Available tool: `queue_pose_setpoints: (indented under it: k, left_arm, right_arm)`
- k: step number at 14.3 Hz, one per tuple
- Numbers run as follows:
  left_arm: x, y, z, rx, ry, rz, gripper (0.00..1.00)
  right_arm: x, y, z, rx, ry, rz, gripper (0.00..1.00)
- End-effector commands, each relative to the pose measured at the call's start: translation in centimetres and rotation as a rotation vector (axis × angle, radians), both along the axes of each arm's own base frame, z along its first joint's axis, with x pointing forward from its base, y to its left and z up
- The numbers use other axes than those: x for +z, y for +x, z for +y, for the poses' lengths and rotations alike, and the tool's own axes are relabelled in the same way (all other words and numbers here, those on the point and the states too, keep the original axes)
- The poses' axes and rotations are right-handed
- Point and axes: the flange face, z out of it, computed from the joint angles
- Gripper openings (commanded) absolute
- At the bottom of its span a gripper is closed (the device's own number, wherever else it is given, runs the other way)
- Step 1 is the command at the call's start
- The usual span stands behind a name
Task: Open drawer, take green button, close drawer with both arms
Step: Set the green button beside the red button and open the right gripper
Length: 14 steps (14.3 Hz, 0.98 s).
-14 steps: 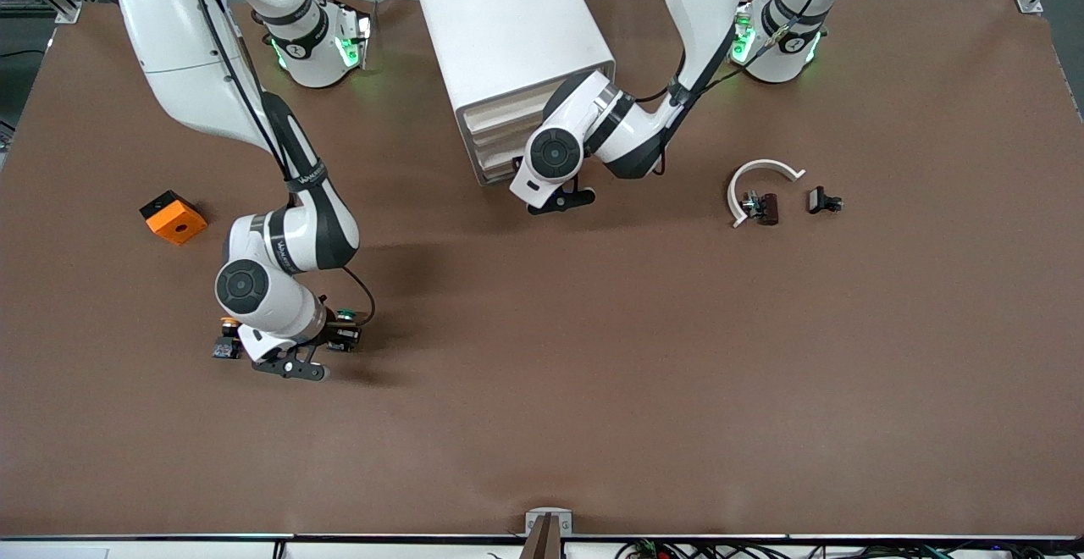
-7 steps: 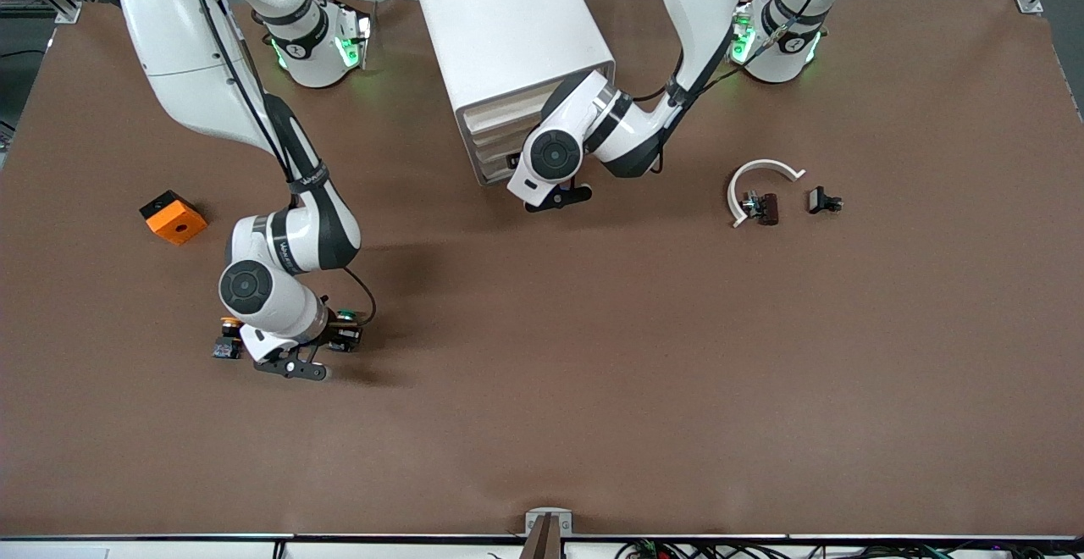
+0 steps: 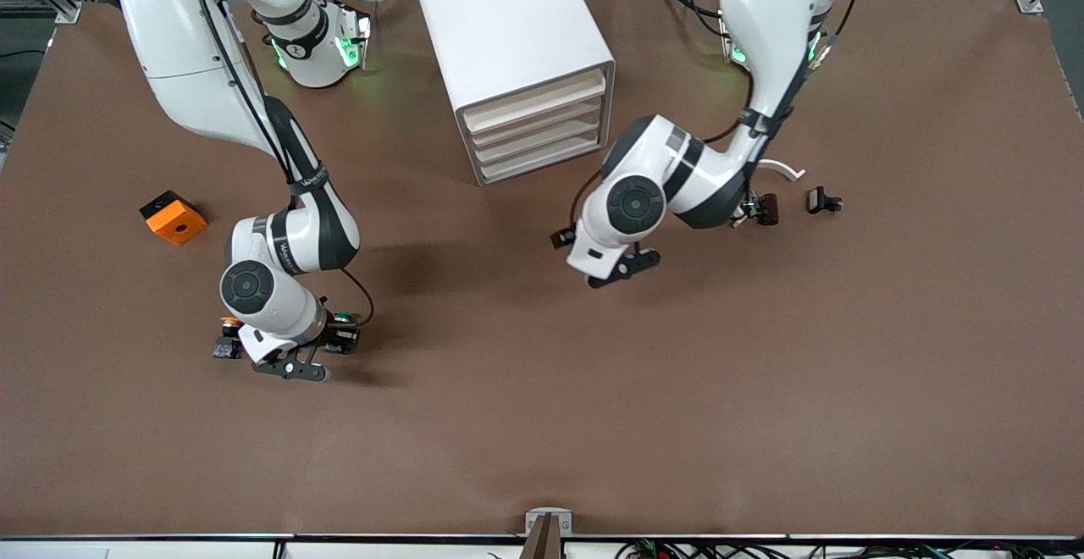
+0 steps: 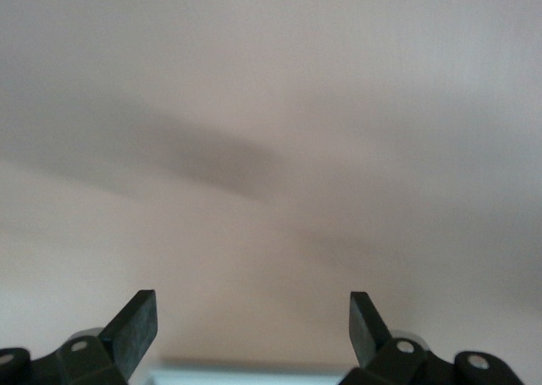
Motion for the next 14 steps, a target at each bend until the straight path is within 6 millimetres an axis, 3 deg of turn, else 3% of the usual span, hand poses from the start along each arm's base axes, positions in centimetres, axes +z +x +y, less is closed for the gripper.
queue_pose_setpoints:
  k: [1,4,7,10,14]
  left_arm:
    - [3.8,2.8,3.7,-0.015,0.064,-0.102,1.00]
    - [7.1,6.1,9.5,-0.056,0.066,-0.165,1.00]
    - [11.2,7.8,16.0,-0.084,0.066,-0.162,1.00]
    - [14.6,8.6,21.7,-0.124,0.062,-0.161,1.00]
    - [19.0,8.8,28.1,-0.266,0.063,-0.202,1.00]
  right_arm:
    - [-0.2,0.1,-0.2,-0.020,-0.010,-0.009,0.99]
    - [1.1,0.6,0.0,-0.009,-0.012,-0.018,1.00]
    - [2.9,1.2,0.2,-0.002,-0.018,0.011,1.00]
    - [6.7,1.8,0.1,0.034,-0.026,0.036,1.00]
    - [13.4,1.8,-1.2,0.074,-0.027,0.085,1.00]
